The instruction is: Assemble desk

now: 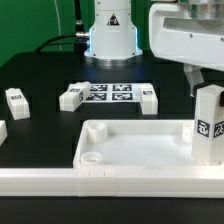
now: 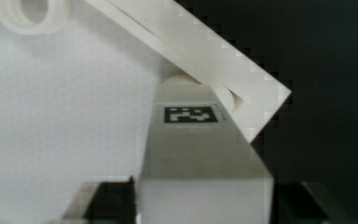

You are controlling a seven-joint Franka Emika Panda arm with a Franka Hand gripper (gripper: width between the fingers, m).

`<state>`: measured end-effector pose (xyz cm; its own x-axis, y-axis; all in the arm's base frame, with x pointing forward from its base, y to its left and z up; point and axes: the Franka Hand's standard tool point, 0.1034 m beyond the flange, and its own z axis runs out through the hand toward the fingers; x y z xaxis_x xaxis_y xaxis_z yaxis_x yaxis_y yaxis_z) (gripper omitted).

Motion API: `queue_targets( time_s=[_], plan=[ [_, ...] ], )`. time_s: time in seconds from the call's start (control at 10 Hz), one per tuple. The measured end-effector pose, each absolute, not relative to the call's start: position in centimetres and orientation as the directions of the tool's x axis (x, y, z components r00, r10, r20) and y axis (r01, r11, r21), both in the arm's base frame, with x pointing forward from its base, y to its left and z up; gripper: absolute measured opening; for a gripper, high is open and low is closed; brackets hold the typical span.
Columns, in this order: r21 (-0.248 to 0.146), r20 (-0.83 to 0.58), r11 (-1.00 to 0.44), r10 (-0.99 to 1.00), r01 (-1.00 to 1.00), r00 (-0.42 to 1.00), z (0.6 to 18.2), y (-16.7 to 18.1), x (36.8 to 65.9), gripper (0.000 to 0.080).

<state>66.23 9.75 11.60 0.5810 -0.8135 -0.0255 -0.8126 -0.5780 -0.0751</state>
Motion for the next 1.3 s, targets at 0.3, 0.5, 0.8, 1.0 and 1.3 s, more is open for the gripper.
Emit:
queue_targets(
  time_s=[0.3,0.5,0.8,1.0,1.3],
  plan=[
    [-0.035,-0.021,-0.779,-0.626,-0.627,0.779,11.64,10.39,65.75,0.0614],
    [-0.039,-0.016,-0.87,-0.492,-0.492,0.871,11.58,10.3,65.72,0.0647],
    [-0.029,-0.001,-0.973,-0.229,-0.229,0.973,11.55,10.32,65.69,0.0649],
    [-0.005,0.009,-1.0,-0.001,-0.001,1.0,11.58,10.44,65.7,0.0649],
    [-0.001,0.012,-0.963,0.271,0.271,0.963,11.54,10.47,65.75,0.0649]
  ],
)
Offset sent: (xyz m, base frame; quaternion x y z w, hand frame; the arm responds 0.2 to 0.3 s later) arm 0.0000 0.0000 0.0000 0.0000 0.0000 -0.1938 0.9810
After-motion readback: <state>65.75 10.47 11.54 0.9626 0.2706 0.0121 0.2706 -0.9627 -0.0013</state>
